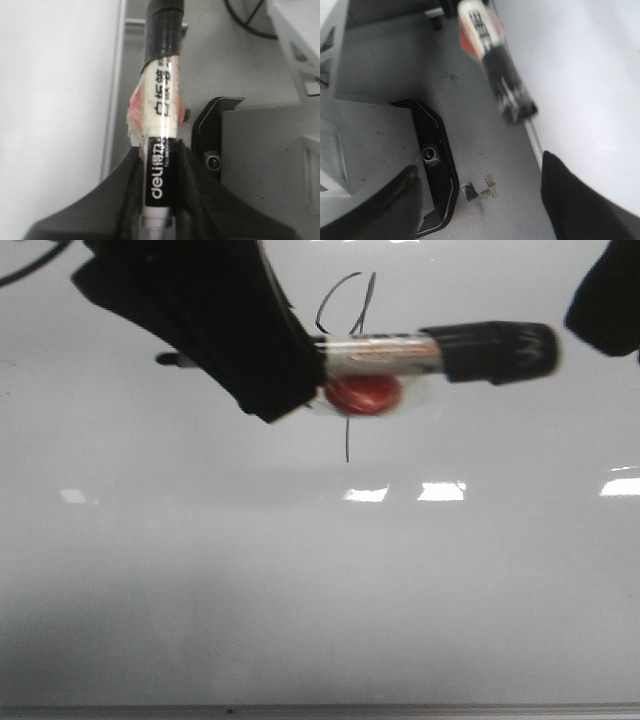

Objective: Write number 9 on whiteboard

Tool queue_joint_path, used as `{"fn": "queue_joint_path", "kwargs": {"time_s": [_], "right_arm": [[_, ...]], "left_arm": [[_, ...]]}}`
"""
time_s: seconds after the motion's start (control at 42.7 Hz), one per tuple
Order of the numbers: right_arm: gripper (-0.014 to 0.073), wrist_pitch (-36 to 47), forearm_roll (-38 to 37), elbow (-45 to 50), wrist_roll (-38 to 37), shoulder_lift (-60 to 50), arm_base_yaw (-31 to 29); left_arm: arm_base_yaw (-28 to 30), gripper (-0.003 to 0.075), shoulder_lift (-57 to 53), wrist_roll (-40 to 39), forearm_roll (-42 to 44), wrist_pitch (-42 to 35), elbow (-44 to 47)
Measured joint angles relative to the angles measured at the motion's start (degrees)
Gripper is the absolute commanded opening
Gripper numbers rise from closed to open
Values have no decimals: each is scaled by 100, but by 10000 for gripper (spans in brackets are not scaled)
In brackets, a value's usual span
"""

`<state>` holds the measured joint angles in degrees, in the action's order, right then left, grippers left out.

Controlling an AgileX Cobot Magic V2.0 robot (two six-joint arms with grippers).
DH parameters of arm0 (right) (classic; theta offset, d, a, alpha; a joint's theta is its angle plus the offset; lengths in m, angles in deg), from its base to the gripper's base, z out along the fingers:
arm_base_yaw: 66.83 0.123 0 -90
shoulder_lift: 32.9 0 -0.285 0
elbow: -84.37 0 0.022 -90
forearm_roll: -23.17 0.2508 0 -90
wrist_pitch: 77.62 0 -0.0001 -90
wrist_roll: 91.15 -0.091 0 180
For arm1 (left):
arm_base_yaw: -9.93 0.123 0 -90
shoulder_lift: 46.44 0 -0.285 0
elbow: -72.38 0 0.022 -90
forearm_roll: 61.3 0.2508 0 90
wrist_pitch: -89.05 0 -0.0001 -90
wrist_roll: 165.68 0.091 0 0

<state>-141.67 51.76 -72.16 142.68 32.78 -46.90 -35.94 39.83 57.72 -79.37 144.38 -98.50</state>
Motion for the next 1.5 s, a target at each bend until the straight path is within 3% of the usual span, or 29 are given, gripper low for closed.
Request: {"fn": "queue_joint_path", "kwargs": {"time_s": [0.141, 0.258, 0.445, 0.679, 0.773, 0.914, 1.148, 1.499], "right_arm": [[540, -22, -841, -86, -1066, -254, -231], [540, -104, -1250, -86, -1528, -312, -309], [540, -104, -1292, -86, -1646, -312, -309], [540, -104, -1292, -86, -1658, -312, -309], [540, -104, -1292, -86, -1658, -312, -309], [540, -104, -1292, -86, -1658, -312, -309], [540, -104, -1292, -86, -1661, -312, -309], [540, -104, -1292, -86, -1671, -312, -309]], "left_arm": [[0, 73, -432, -1811, 1577, 4, -143], [0, 73, -937, -3553, 2947, 16, -168], [429, 73, -1676, -4969, 4129, -207, 131], [2283, 73, -2057, -5054, 3601, -1144, 880], [3013, 72, -2057, -4956, 3039, -1970, 1316], [3902, 72, -2021, -4935, 2395, -3889, 2242], [4018, 72, -1360, -4919, 2258, -5687, 2970], [4018, 77, -78, -4909, 2247, -6680, 2983]]}}
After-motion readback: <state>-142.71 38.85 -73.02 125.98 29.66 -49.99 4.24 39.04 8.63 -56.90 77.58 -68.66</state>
